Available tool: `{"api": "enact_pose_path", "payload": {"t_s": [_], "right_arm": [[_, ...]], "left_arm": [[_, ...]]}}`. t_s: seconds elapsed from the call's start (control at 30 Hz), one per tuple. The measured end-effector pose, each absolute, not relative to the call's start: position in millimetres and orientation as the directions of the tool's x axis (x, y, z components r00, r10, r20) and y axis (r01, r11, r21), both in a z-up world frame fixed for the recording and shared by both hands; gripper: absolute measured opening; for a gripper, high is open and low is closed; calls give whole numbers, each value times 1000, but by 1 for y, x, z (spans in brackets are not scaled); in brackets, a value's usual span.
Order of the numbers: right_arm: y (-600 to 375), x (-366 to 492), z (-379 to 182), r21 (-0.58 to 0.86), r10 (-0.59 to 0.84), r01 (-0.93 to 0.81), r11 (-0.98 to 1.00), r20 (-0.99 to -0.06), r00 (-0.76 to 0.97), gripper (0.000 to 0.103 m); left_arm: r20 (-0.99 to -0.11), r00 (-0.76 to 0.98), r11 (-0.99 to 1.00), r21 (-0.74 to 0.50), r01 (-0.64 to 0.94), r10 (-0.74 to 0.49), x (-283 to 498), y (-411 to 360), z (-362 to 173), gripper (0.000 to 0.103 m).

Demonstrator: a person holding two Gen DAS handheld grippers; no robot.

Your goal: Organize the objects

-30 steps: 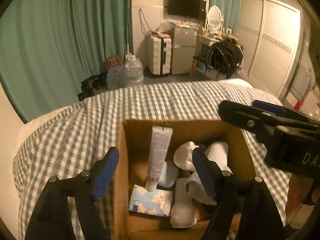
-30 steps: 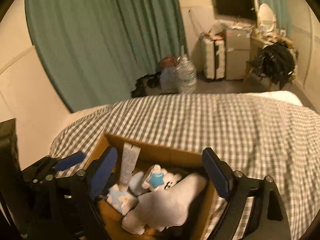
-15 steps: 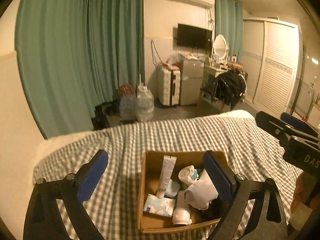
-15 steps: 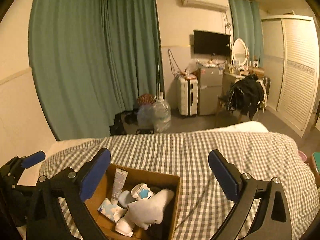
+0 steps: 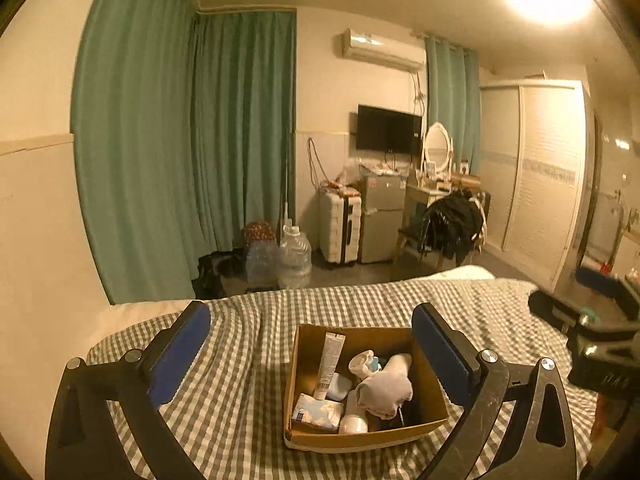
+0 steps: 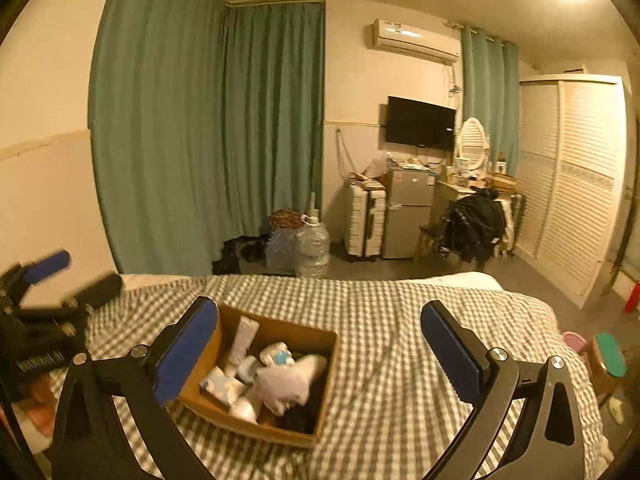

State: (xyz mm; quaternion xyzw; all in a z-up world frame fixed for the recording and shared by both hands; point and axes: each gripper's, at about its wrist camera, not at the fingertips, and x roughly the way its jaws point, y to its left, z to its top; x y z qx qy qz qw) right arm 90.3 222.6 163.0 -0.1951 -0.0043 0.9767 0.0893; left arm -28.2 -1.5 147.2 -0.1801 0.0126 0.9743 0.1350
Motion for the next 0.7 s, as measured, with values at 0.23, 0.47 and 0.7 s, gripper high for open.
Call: {"api": "enact_pose_path", "payload": {"t_s": [0.23,0.47,0.7], "right_arm": [[227,114,136,-27,188,-192,-981,-381,-905,102],[222,120,90,-75,199,-184,-980,-337,-920,102],[226,106,51,-86,217,-199,-976,-403,-889,102]], "left_arm": [[-335,-916,-972,5,-235,220,0,-6,129,103],[-349,-925,-986,21,-168,150,14,-6,91,103],[-388,-915,-993,-18,-113,111,7,-15,54,103]]}}
